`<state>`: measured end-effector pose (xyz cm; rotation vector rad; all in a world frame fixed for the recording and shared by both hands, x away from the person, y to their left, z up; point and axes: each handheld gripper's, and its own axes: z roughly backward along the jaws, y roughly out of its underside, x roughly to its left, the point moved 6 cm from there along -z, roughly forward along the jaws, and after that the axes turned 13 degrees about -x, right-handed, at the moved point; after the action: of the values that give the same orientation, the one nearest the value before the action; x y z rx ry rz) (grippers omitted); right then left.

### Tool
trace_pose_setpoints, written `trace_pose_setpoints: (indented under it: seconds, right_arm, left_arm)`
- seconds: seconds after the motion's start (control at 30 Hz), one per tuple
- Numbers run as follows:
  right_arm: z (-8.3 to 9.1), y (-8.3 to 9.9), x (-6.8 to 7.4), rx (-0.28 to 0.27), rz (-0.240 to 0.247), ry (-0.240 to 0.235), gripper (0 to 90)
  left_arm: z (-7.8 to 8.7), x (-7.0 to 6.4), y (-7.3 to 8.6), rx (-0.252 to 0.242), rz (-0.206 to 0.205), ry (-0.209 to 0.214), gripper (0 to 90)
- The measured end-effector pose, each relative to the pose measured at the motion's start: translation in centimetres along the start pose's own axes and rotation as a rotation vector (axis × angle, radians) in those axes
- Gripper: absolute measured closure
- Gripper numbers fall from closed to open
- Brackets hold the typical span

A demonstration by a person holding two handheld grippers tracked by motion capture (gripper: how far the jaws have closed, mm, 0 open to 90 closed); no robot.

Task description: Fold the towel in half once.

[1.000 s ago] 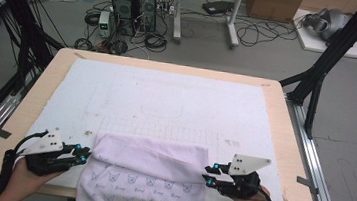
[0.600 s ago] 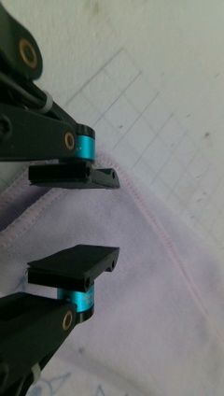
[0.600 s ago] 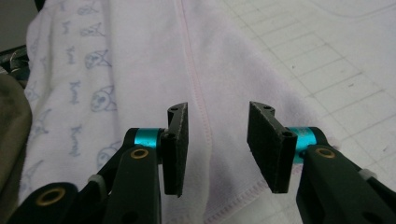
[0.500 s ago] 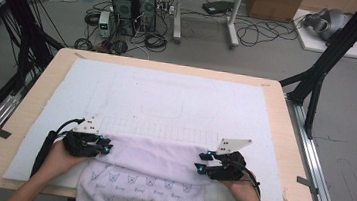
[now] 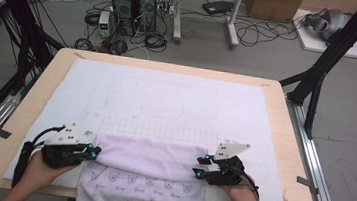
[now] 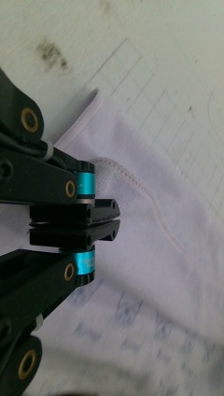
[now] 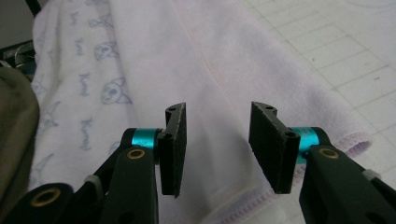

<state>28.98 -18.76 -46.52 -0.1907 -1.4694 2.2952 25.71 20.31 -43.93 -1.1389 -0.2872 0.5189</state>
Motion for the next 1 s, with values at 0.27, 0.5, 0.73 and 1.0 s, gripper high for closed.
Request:
trace_pose_setpoints:
  seconds: [0.27, 0.5, 0.73, 1.0]
  right_arm:
    - [-0.5, -0.8, -0.3, -0.008, 0.002, 0.0, 55.7]
    - [-0.3, 0.6, -0.3, 0.045, -0.018, -0.007, 57.4]
    - [0.0, 0.7, 0.5, 0.055, 0.024, -0.032, 82.2]
    - [2.9, -0.8, 4.2, -0.037, 0.056, -0.12, 76.4]
  left_arm:
    - [-0.4, 1.0, 0.2, 0.016, 0.012, -0.03, 61.2]
    - [-4.4, 1.7, 1.2, 0.116, 0.022, 0.035, 51.3]
    - [-3.7, 0.8, 1.1, 0.096, -0.029, 0.05, 84.6]
    - [1.4, -3.0, 0.1, 0.007, -0.054, 0.081, 84.7]
